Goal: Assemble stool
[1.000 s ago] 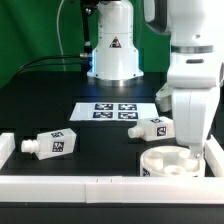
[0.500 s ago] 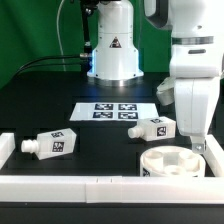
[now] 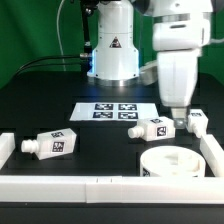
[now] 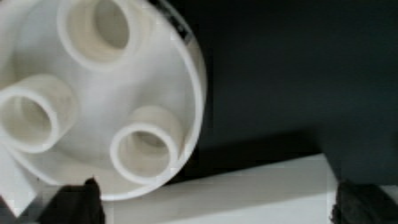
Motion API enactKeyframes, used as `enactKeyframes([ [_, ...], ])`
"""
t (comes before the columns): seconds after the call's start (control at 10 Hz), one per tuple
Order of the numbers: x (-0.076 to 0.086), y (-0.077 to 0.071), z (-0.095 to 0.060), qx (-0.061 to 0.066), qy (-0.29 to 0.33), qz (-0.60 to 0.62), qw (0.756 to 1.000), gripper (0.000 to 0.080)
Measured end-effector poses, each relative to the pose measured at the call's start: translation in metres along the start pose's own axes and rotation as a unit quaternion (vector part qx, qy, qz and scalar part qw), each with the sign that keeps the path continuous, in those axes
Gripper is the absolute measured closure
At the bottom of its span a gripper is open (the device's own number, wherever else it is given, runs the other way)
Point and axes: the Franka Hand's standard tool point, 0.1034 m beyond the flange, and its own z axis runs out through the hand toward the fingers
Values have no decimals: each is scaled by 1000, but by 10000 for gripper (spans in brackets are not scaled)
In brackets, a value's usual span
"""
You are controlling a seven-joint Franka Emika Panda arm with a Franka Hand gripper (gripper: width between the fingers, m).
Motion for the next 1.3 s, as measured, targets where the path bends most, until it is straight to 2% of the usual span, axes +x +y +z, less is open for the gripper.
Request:
enactKeyframes([
  [0.3, 0, 2, 2, -1, -1, -29, 1000, 151],
  [0.4, -5, -4, 2, 1, -7, -76, 997, 151],
  [0.5, -11, -21, 0, 3, -16, -102, 995, 151],
  [0.6, -9, -37, -4, -2, -15, -111, 994, 151],
  [0.7, -10, -38, -5, -14, -8, -117, 993, 151],
  [0.9, -12, -38, -4, -11, -10, -103, 995, 151],
  [1.0, -12, -40, -3, -13, -8, -72, 997, 151],
  [1.1, -7, -51, -4, -25, 3, 14, 1000, 151],
  [1.2, 0, -70, -6, -28, 14, 109, 994, 151],
  [1.3, 3, -82, -8, -26, 19, 182, 983, 151],
])
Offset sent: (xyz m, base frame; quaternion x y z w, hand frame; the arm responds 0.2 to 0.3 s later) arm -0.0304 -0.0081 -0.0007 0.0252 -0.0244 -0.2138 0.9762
